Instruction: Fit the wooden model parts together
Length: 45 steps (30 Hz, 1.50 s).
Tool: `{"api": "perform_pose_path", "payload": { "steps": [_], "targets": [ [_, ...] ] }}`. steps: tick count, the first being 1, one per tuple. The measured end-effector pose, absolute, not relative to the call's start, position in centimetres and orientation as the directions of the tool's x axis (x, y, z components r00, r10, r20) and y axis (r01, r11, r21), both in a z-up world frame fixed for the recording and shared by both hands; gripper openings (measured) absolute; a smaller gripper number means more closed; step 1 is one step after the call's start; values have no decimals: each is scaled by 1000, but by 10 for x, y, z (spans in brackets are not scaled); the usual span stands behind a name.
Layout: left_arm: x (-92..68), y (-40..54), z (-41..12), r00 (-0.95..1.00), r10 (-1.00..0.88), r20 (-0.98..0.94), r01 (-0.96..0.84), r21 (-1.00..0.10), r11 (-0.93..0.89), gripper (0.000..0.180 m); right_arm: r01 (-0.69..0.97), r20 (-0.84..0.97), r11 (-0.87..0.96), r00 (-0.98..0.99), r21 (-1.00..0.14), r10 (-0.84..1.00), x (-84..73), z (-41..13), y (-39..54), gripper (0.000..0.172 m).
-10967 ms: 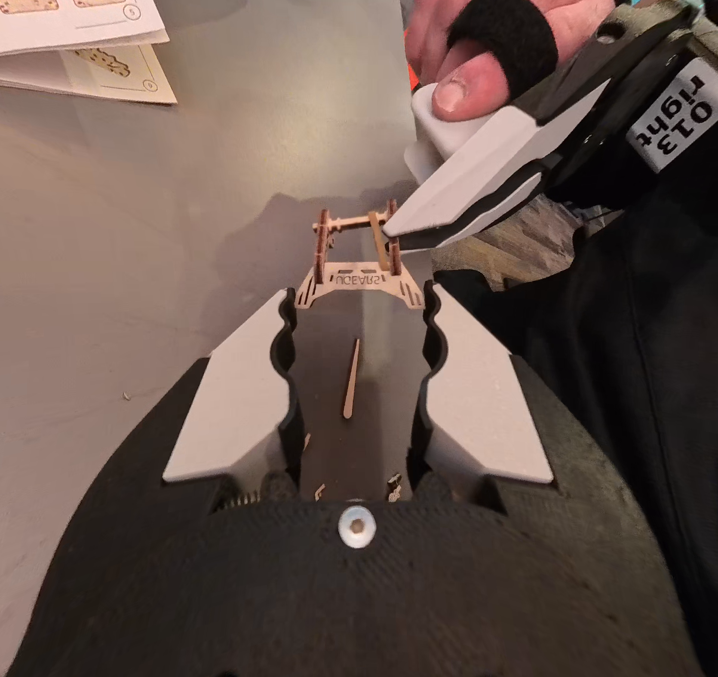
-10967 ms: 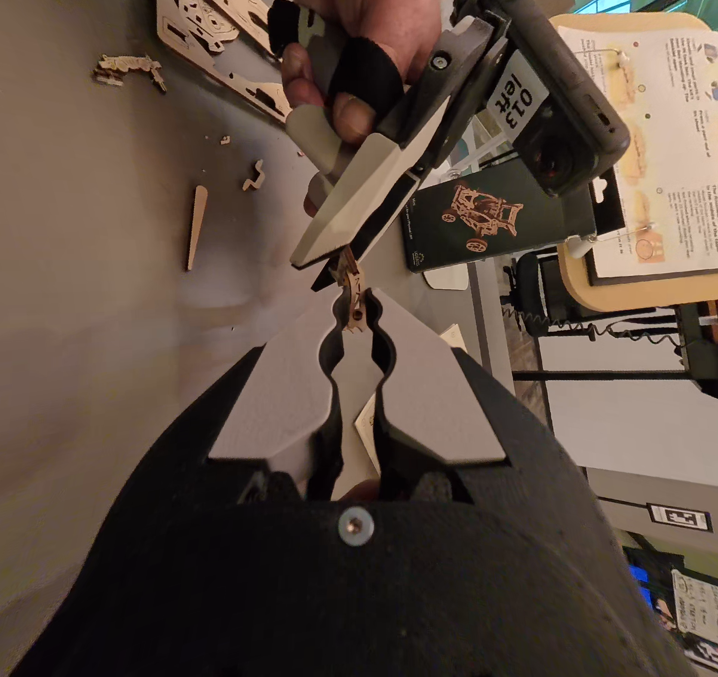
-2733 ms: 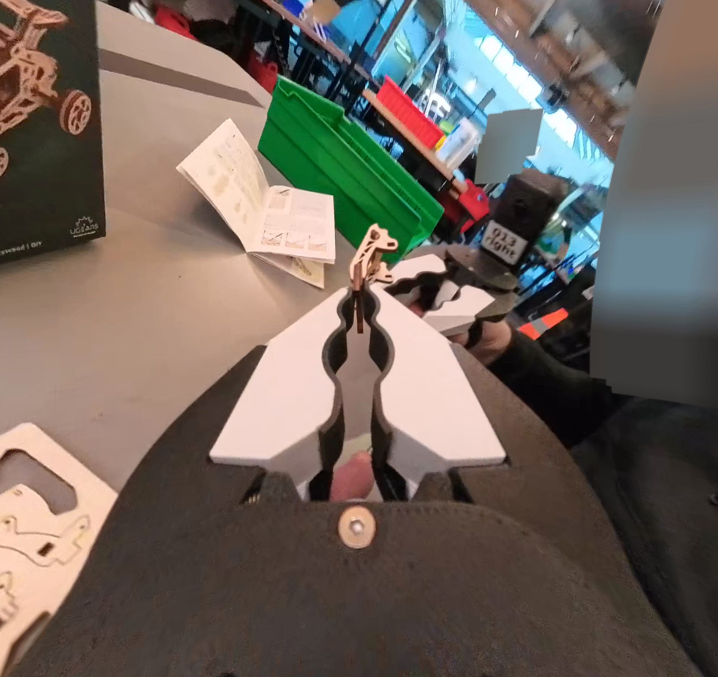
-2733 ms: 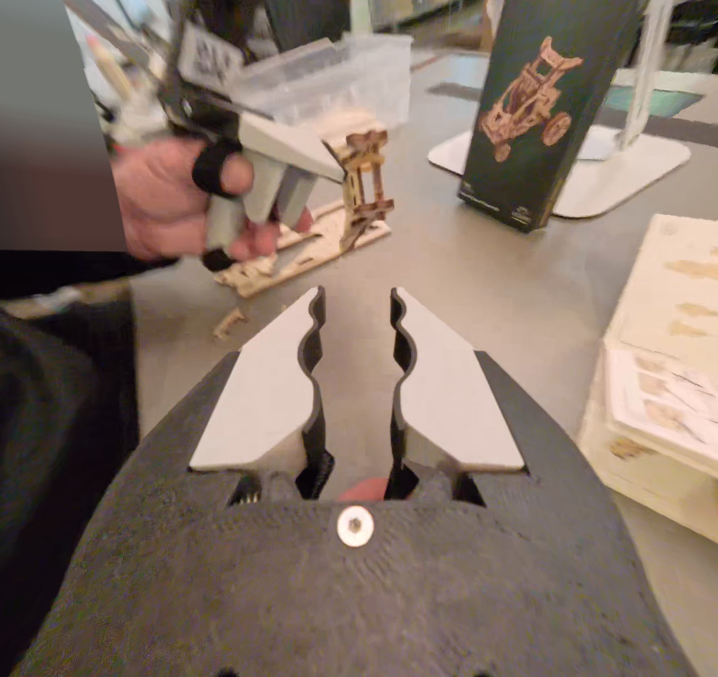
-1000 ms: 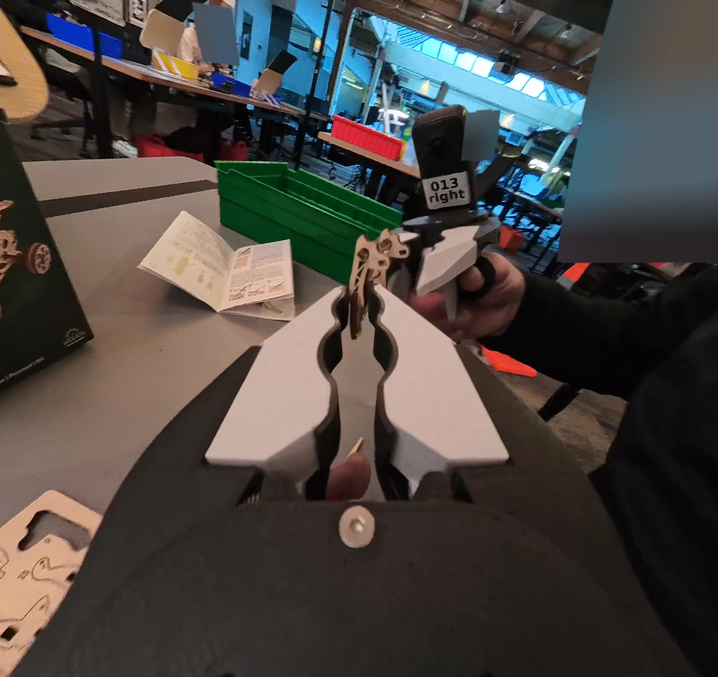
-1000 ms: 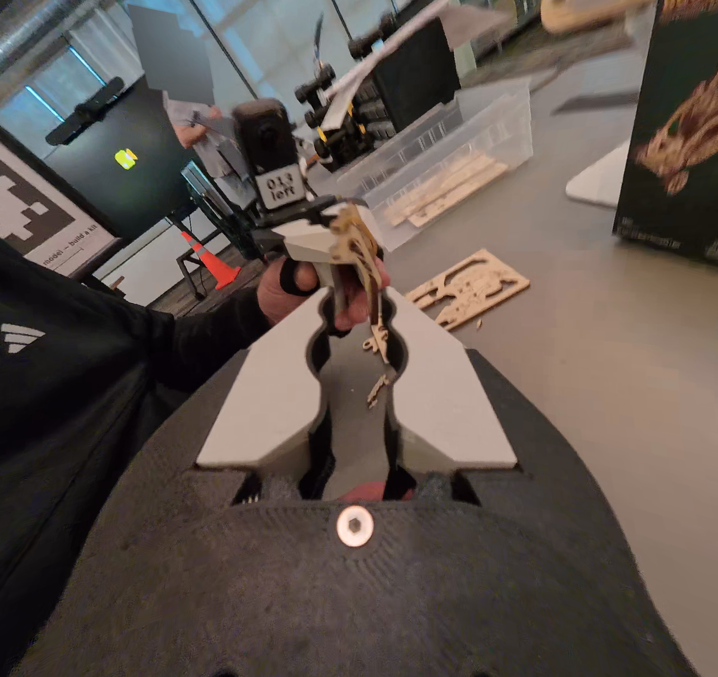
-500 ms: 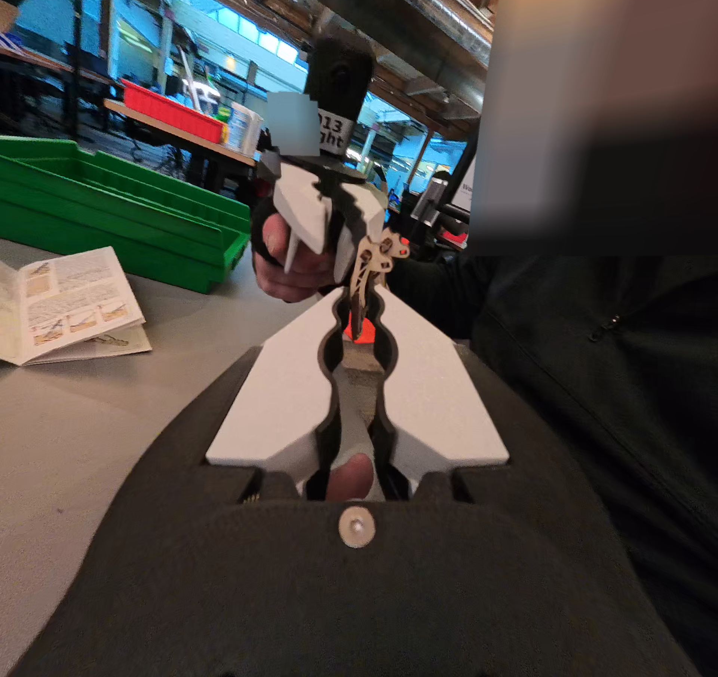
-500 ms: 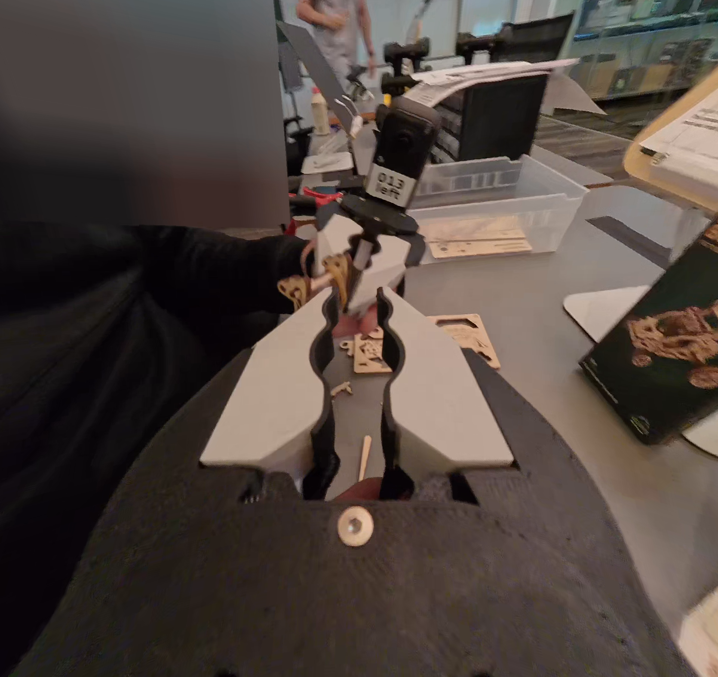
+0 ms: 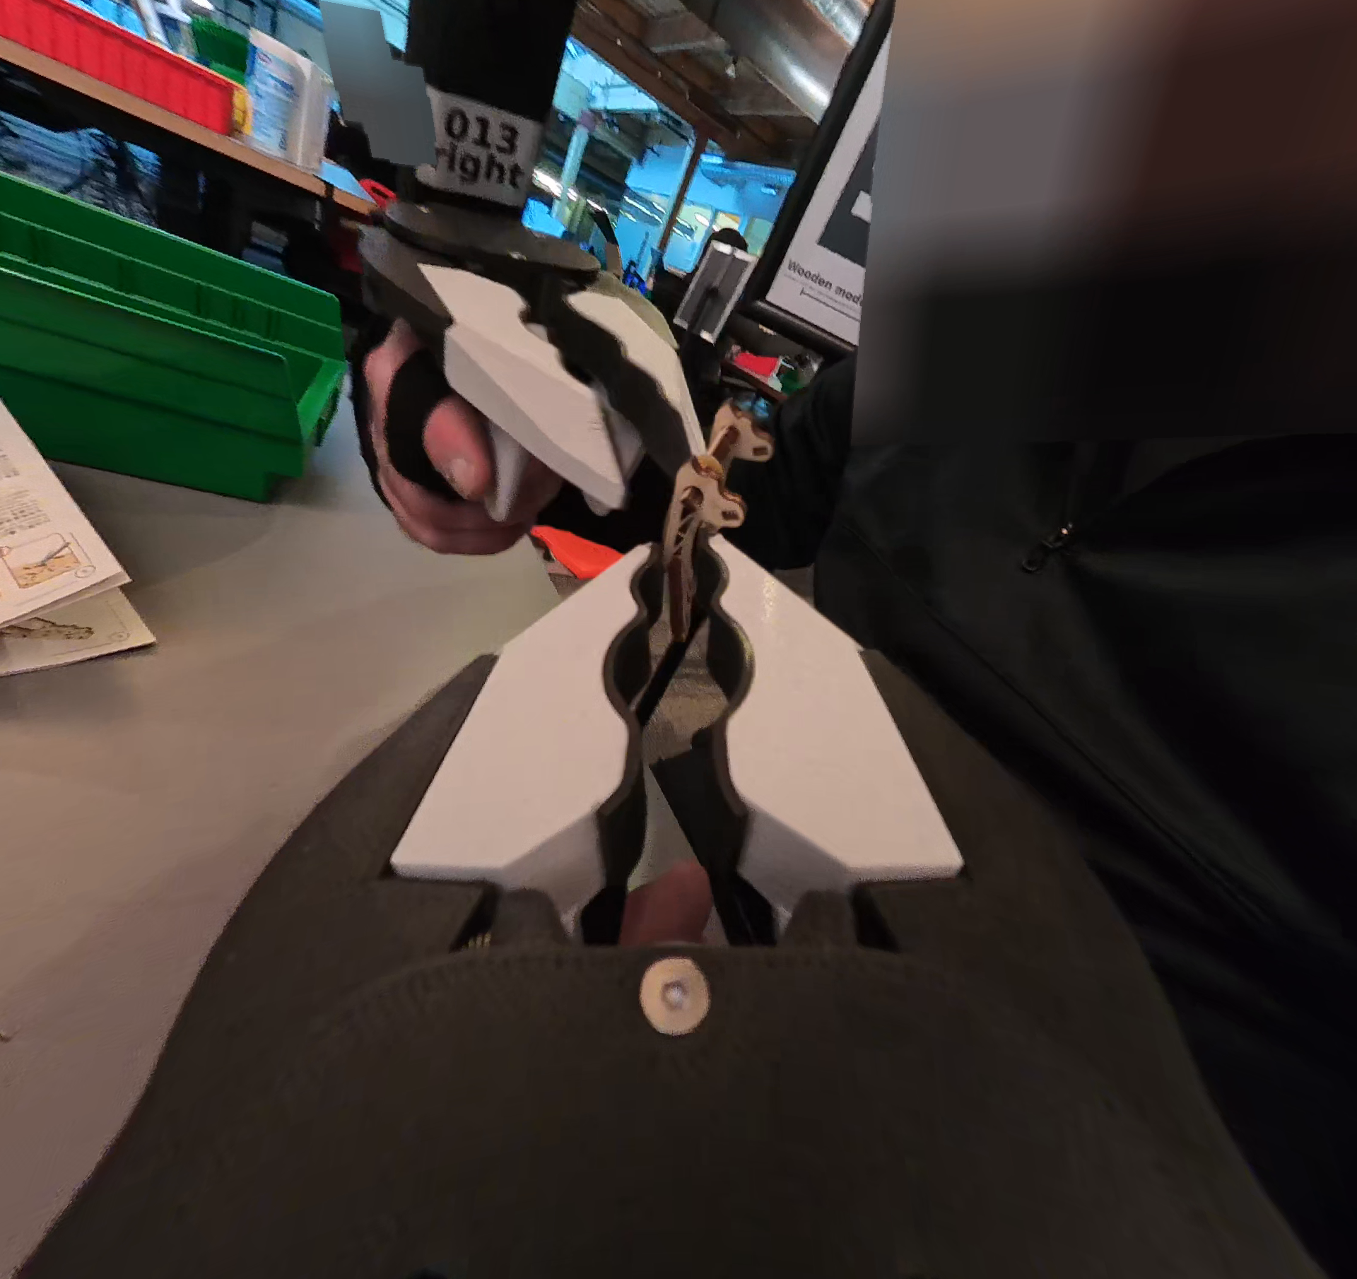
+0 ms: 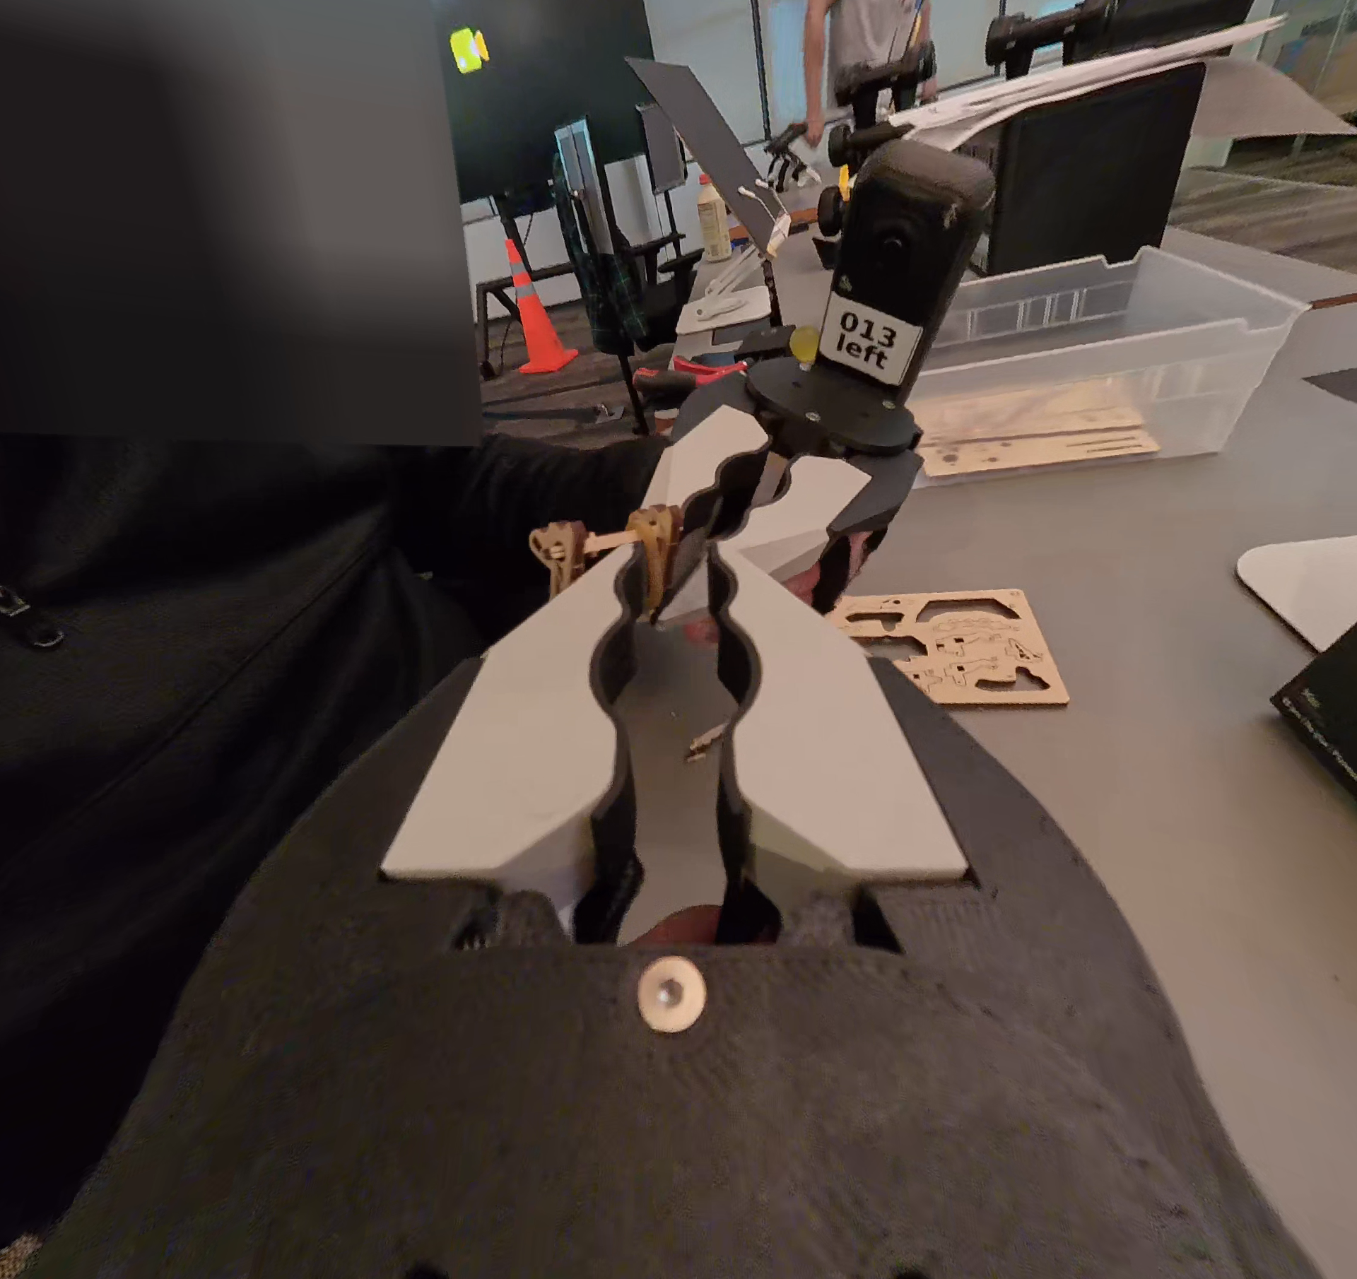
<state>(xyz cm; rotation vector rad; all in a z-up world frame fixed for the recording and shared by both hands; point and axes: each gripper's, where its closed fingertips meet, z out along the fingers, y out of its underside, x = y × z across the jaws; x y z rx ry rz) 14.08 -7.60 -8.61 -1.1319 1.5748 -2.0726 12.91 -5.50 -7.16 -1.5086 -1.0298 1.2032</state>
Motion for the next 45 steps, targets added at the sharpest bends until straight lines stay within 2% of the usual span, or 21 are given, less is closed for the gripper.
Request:
{"api": "perform_pose_path", "payload": {
  "steps": [3,6,8,10,17,20,23,26,29,30,36,41,45],
  "targets": [
    [136,-87,-90,-696,-593,405,-271,-913,-306,6,119,-161,-175,117,-977,980,128,-73,-64,22],
    [133,-96,-94,-734,-545,406,-323,-914,-246,6,157,-150,-153,27,-976,988,124,-77,-76,14],
    [132,-101,-96,-757,-512,406,-346,-914,-213,6,164,-157,-150,-30,-975,987,122,-79,-82,14],
    [130,-107,-99,-778,-476,410,-370,-911,-180,6,171,-155,-138,-91,-976,984,120,-81,-91,6],
    [130,-112,-106,-801,-426,421,-412,-903,-119,6,206,-228,-197,-136,-958,964,120,-89,-95,5],
    [134,-109,-111,-792,-443,420,-416,-902,-112,7,210,-218,-192,-106,-959,970,122,-92,-93,4],
    [142,-98,-114,-749,-528,400,-391,-910,-135,16,162,-217,-206,-53,-965,975,126,-91,-86,2],
    [146,-86,-113,-685,-627,372,-346,-923,-169,15,132,-182,-187,47,-974,982,130,-91,-76,2],
    [151,-69,-116,-562,-766,311,-288,-942,-172,41,148,-140,-162,149,-976,979,136,-96,-67,0],
    [150,-64,-116,-518,-812,268,-263,-954,-146,43,158,-124,-154,181,-975,976,138,-98,-64,0],
    [154,-63,-114,-378,-907,185,-206,-972,-113,33,163,-104,-150,261,-975,960,139,-104,-57,0],
    [158,-54,-112,-258,-959,120,-166,-983,-78,13,212,-17,-103,371,-972,928,140,-108,-47,0],
    [159,-48,-116,-196,-979,51,-186,-982,-14,12,213,16,-87,438,-973,899,143,-108,-41,0]
  ]
}}
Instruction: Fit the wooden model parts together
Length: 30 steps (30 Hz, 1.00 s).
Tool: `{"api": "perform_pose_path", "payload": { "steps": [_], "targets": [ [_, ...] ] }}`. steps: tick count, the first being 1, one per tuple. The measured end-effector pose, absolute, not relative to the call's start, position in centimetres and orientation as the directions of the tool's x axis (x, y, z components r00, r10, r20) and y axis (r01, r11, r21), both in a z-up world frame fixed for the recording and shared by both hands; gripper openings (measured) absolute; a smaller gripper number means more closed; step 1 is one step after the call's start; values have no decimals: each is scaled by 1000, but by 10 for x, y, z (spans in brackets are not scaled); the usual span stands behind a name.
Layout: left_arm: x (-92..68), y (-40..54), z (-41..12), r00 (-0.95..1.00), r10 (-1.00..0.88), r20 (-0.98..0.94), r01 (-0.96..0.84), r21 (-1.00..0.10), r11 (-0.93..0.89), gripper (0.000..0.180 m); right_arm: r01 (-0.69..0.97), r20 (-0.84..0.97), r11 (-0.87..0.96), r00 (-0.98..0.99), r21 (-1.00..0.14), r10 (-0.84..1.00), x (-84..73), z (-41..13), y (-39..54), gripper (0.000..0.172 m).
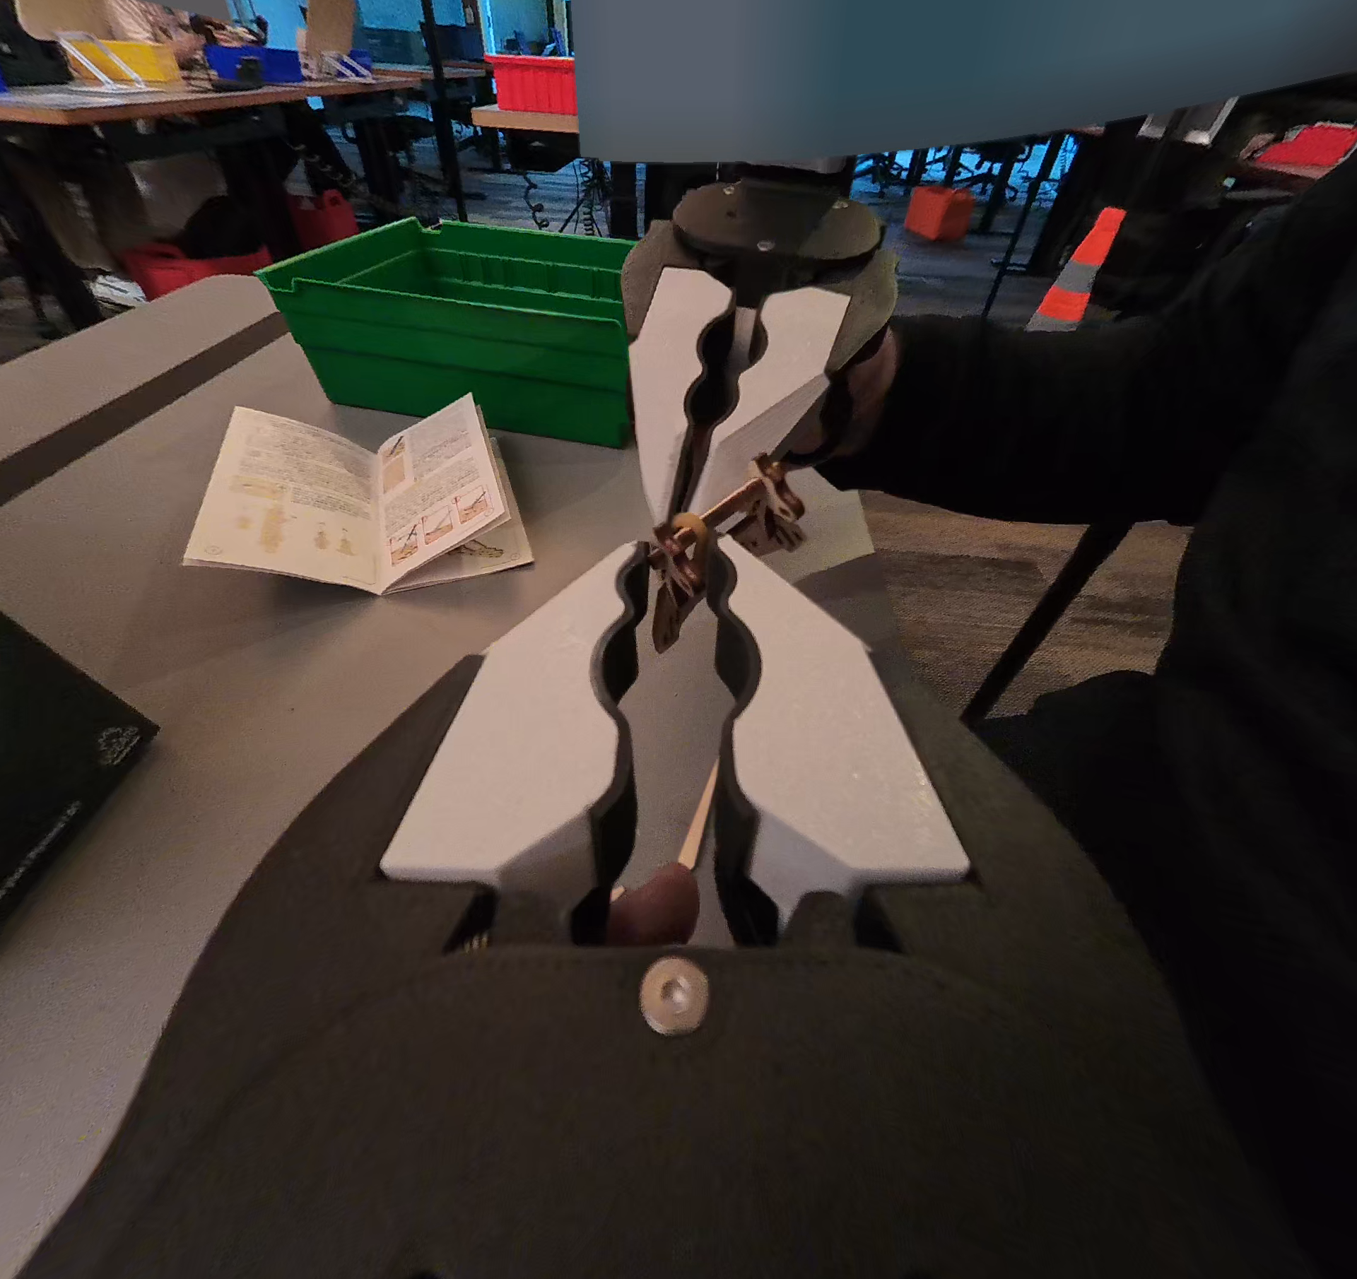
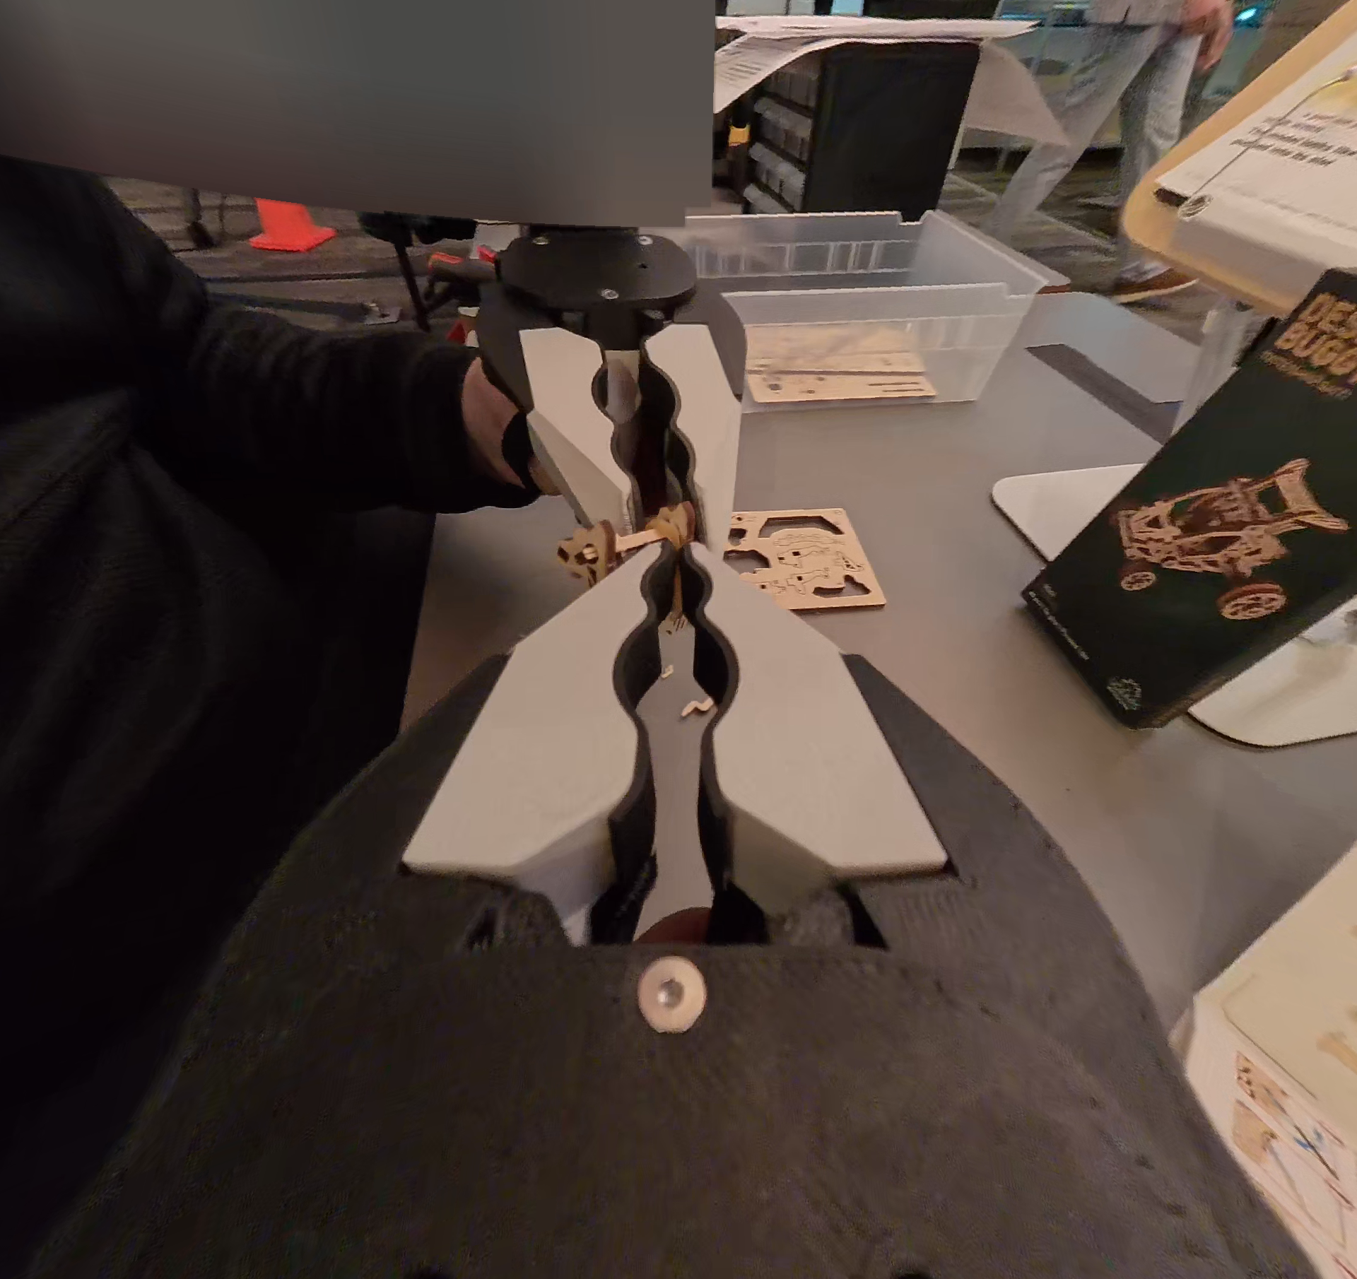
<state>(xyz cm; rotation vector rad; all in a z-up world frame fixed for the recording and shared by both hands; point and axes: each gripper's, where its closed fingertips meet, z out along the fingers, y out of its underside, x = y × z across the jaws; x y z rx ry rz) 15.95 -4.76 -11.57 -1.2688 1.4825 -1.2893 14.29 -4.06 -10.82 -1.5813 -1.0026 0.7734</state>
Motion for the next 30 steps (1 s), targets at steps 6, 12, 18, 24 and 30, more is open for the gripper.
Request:
{"api": "perform_pose_path", "payload": {
  "steps": [6,12,18,24,30],
  "targets": [
    [161,-47,-123,-208,-978,6,-244,-969,46,12,247,73,-48,457,-968,886,142,-107,-40,0],
    [164,-47,-128,-224,-968,-108,-312,-934,176,10,321,92,-70,463,-945,881,143,-111,-37,0],
    [165,-44,-123,-212,-969,-128,-287,-939,187,10,362,139,-64,507,-930,850,149,-110,-33,0],
    [167,-45,-125,-220,-967,-132,-299,-934,195,10,373,175,-44,532,-927,829,149,-110,-34,0],
    [168,-41,-121,-199,-972,-127,-273,-945,179,11,421,215,-66,585,-905,782,153,-110,-26,0]
  ]
}}
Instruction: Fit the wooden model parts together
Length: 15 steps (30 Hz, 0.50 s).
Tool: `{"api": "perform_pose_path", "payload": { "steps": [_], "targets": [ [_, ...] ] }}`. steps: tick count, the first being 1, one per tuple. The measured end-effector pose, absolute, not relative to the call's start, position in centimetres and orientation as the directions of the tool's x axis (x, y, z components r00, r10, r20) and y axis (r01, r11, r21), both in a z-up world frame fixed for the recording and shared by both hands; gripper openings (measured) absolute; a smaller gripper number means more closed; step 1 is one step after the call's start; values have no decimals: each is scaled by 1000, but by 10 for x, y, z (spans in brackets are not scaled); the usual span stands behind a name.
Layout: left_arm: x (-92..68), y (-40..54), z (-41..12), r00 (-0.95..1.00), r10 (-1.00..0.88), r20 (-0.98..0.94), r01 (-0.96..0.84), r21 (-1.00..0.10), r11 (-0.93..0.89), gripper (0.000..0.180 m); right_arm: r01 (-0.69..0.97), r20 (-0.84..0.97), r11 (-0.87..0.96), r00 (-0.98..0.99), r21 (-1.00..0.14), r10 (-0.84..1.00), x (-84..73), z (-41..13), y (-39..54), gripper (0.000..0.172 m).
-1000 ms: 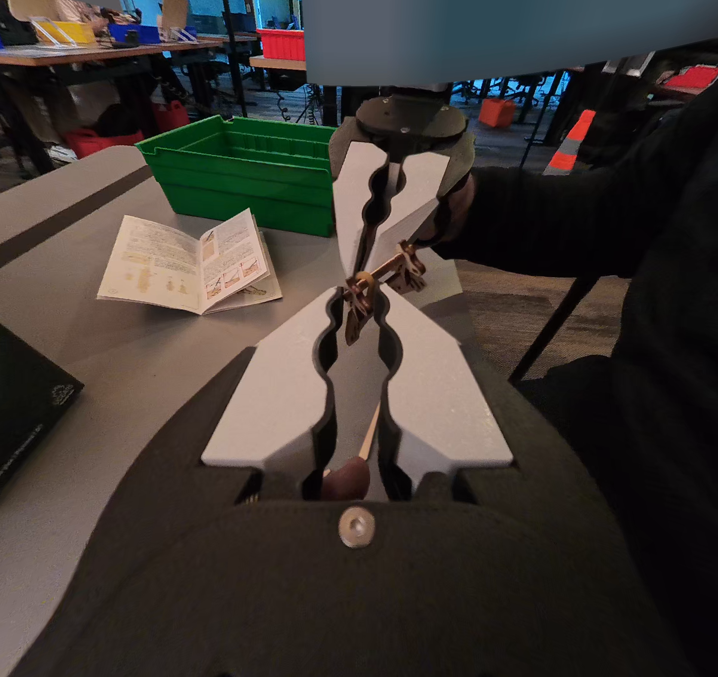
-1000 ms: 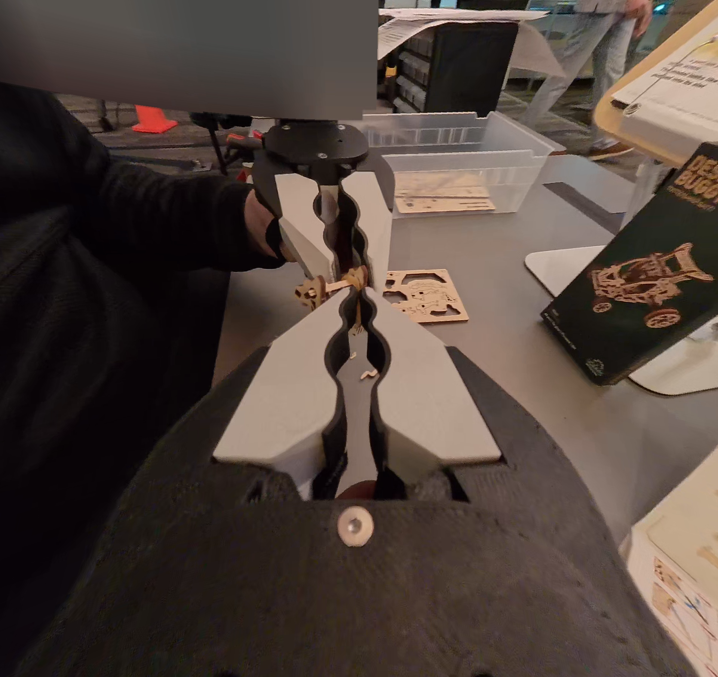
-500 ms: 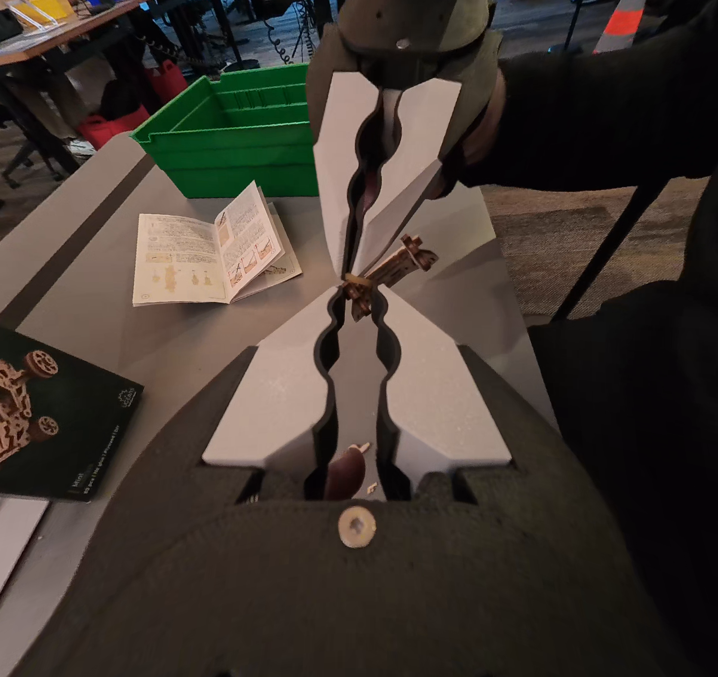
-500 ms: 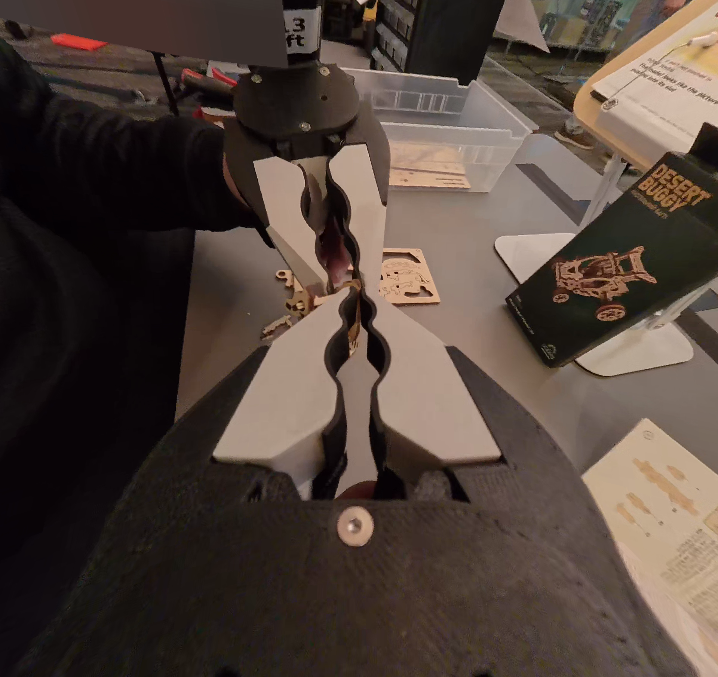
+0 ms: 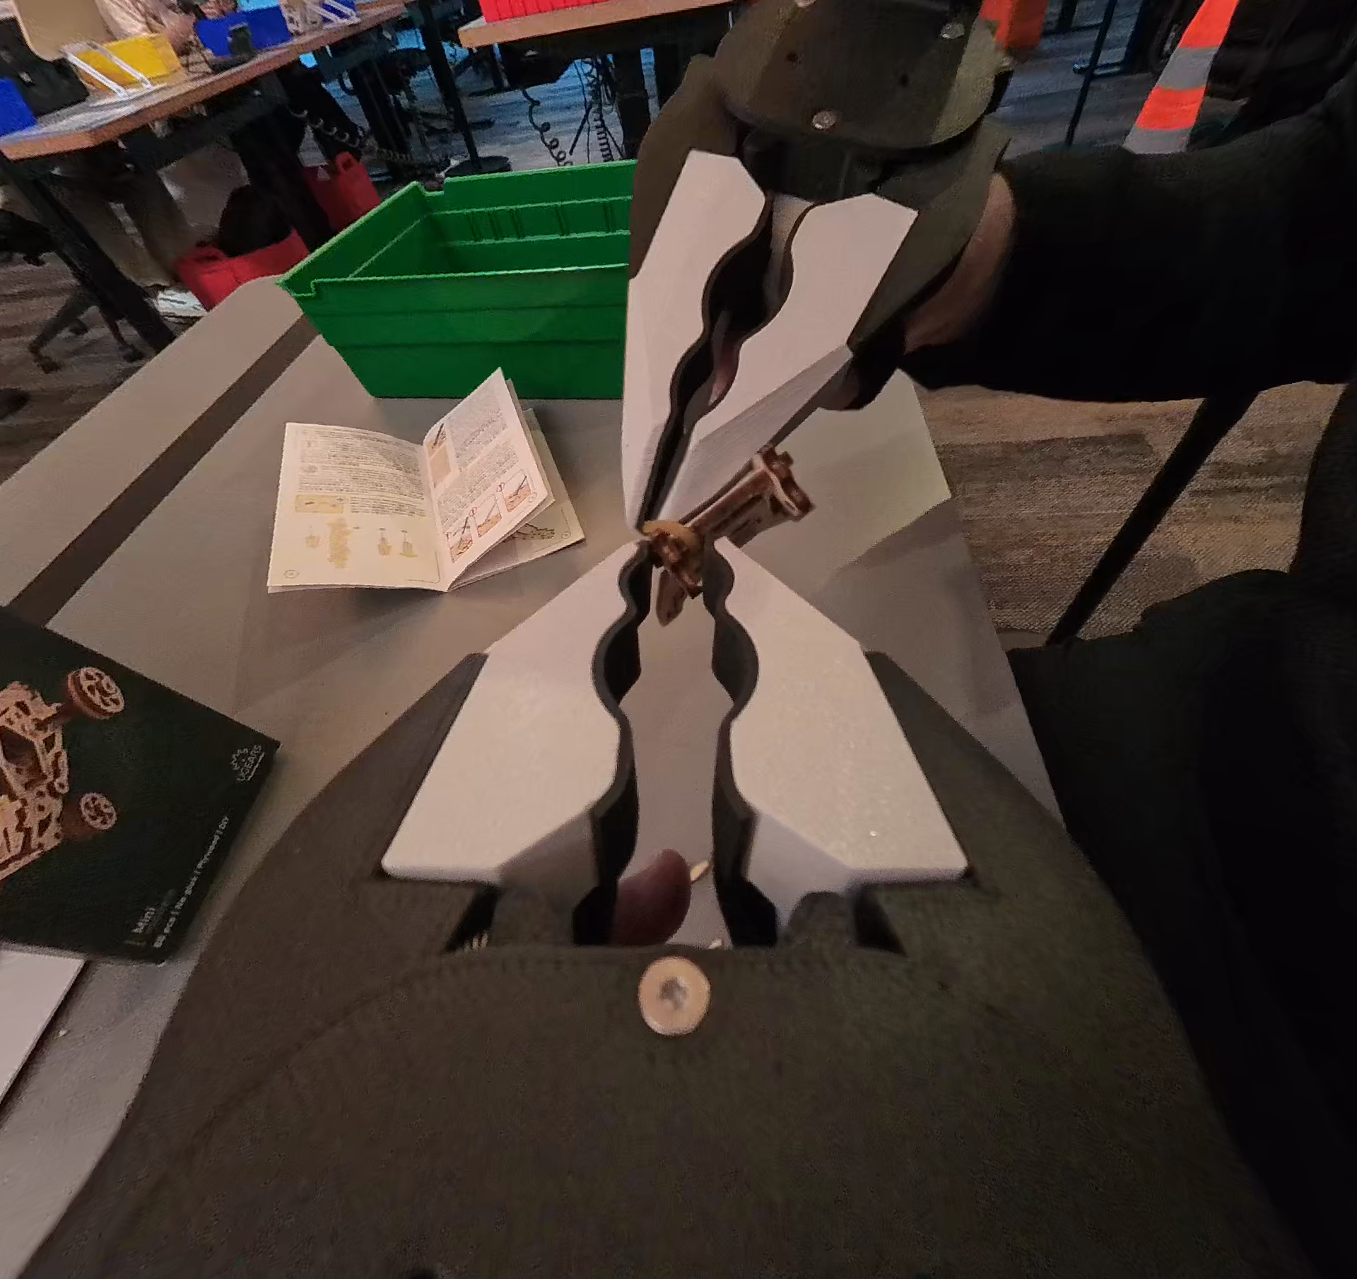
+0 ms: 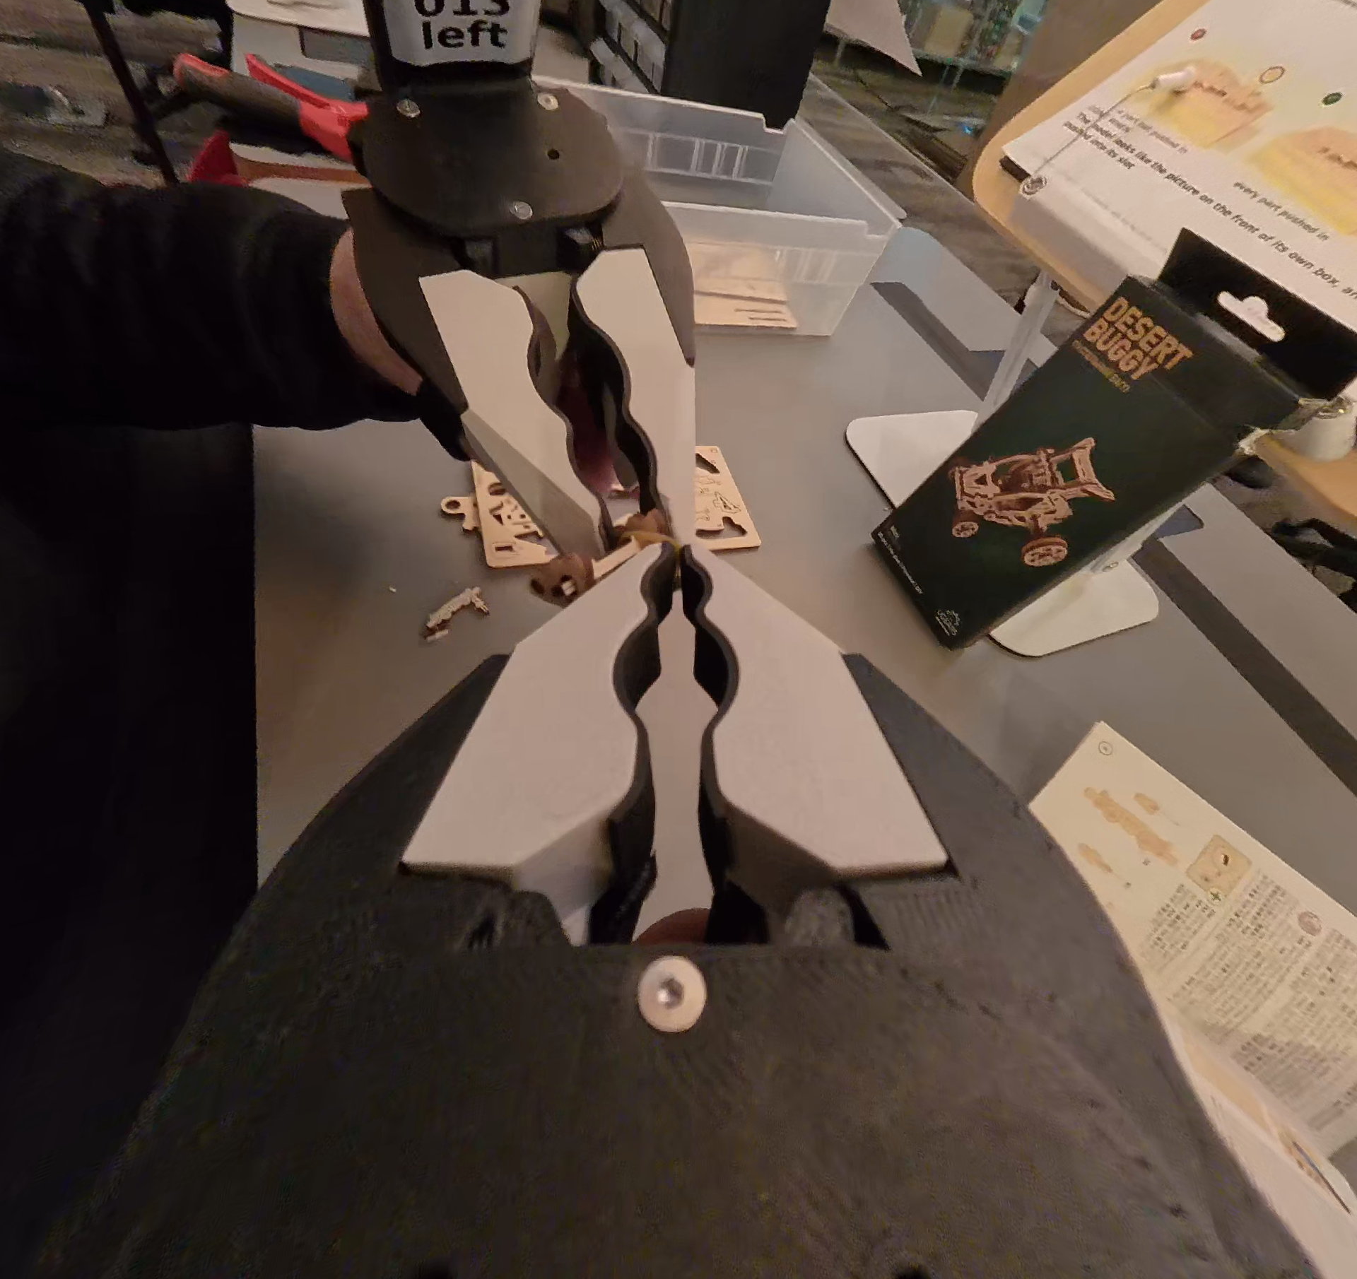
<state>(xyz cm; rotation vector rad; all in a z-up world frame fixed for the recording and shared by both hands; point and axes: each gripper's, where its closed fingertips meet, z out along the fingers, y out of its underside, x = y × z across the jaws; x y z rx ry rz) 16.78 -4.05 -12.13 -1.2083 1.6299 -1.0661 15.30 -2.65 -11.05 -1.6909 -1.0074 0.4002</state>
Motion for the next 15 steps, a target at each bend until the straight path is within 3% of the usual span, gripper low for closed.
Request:
{"api": "perform_pose_path", "payload": {
  "steps": [3,6,10,15],
  "targets": [
    [167,-41,-117,-206,-976,-73,-218,-969,118,10,426,219,-67,586,-902,781,156,-109,-28,3],
    [164,-40,-108,-230,-973,9,-137,-990,23,10,335,134,-102,613,-937,778,165,-98,-28,18],
    [159,-42,-92,-285,-958,37,-17,-999,-34,10,173,-90,-233,588,-957,804,170,-99,-33,26],
    [159,-51,-83,-331,-943,12,32,-999,-24,10,-141,-414,-391,393,-910,821,165,-86,-47,29]
  ]
}}
